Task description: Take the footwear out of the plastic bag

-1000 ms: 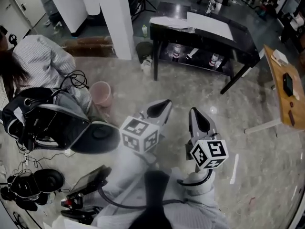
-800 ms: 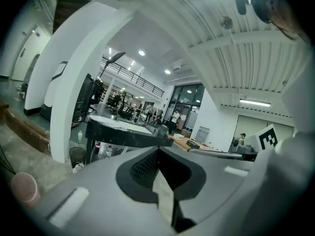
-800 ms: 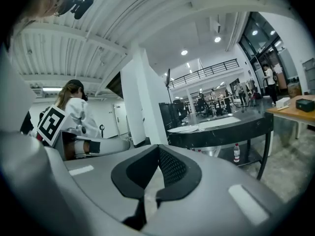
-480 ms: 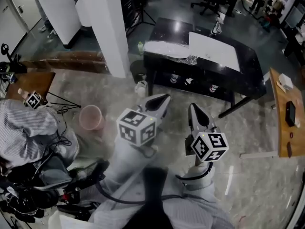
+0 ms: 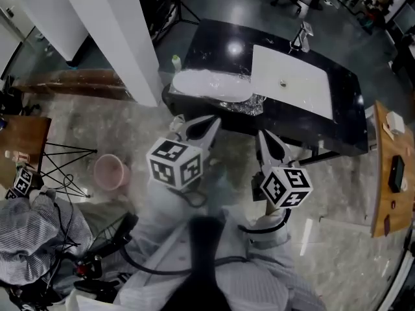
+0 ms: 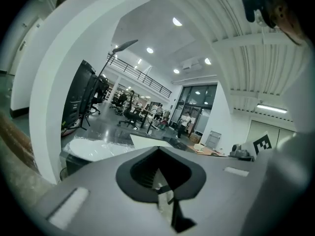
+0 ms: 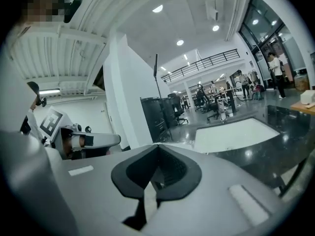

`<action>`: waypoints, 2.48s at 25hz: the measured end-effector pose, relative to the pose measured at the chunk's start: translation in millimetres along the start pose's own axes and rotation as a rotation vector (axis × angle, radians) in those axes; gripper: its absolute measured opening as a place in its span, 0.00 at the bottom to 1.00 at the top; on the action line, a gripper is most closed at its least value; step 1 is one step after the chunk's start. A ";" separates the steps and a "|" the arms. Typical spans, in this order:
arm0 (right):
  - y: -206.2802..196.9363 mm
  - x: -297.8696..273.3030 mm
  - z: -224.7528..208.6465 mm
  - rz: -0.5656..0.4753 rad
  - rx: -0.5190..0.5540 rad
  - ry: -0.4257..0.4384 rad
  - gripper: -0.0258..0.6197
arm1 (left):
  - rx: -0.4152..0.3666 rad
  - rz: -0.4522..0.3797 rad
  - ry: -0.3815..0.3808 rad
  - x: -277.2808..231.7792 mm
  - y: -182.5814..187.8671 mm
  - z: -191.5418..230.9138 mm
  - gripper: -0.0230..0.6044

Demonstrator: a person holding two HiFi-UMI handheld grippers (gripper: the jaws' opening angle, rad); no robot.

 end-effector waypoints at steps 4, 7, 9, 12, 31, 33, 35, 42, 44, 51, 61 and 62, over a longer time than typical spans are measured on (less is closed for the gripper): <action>41.9 -57.0 -47.5 0.035 0.010 0.003 0.06 | -0.018 0.029 0.077 -58.6 46.1 39.2 0.04; 68.7 -100.8 -70.5 0.072 0.032 0.012 0.06 | -0.027 0.037 0.120 -90.1 76.4 66.3 0.04; 79.8 -128.2 -81.2 0.111 0.046 0.025 0.06 | -0.025 0.038 0.137 -104.3 90.6 83.2 0.04; 83.0 -157.7 -95.0 0.180 0.030 0.039 0.06 | -0.021 0.061 0.164 -117.1 97.8 105.0 0.04; 35.4 -194.8 -169.9 0.545 -0.247 0.153 0.09 | 0.223 0.359 0.137 -97.0 63.5 246.8 0.15; 33.5 -200.6 -167.0 0.603 -0.304 0.285 0.14 | 0.247 0.419 0.130 -89.5 53.2 260.6 0.17; 34.0 -208.9 -163.2 0.656 -0.343 0.401 0.17 | 0.255 0.503 0.116 -85.1 39.7 271.5 0.21; 19.1 -222.6 -169.6 0.843 -0.385 0.540 0.20 | 0.322 0.610 -0.004 -96.3 13.7 289.2 0.27; 17.2 -227.1 -167.8 0.870 -0.391 0.573 0.19 | 0.331 0.623 -0.026 -99.5 11.1 292.7 0.27; 21.3 -234.8 -162.0 0.912 -0.454 0.738 0.30 | 0.387 0.621 -0.137 -103.5 7.4 294.7 0.22; 38.2 -247.5 -138.3 0.928 -0.396 0.911 0.29 | 0.351 0.624 -0.193 -101.9 9.5 287.0 0.20; 42.4 -243.5 -133.3 0.909 -0.401 0.962 0.28 | 0.339 0.609 -0.203 -100.8 13.7 283.6 0.20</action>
Point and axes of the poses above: the fingertips, and each gripper's own axes: x backward along the fingers, z to its left, y out of its top, the point moved 4 cm from there along x, backward along the fingers, and after that the axes turned 15 degrees about z, right-handed, at the moved point
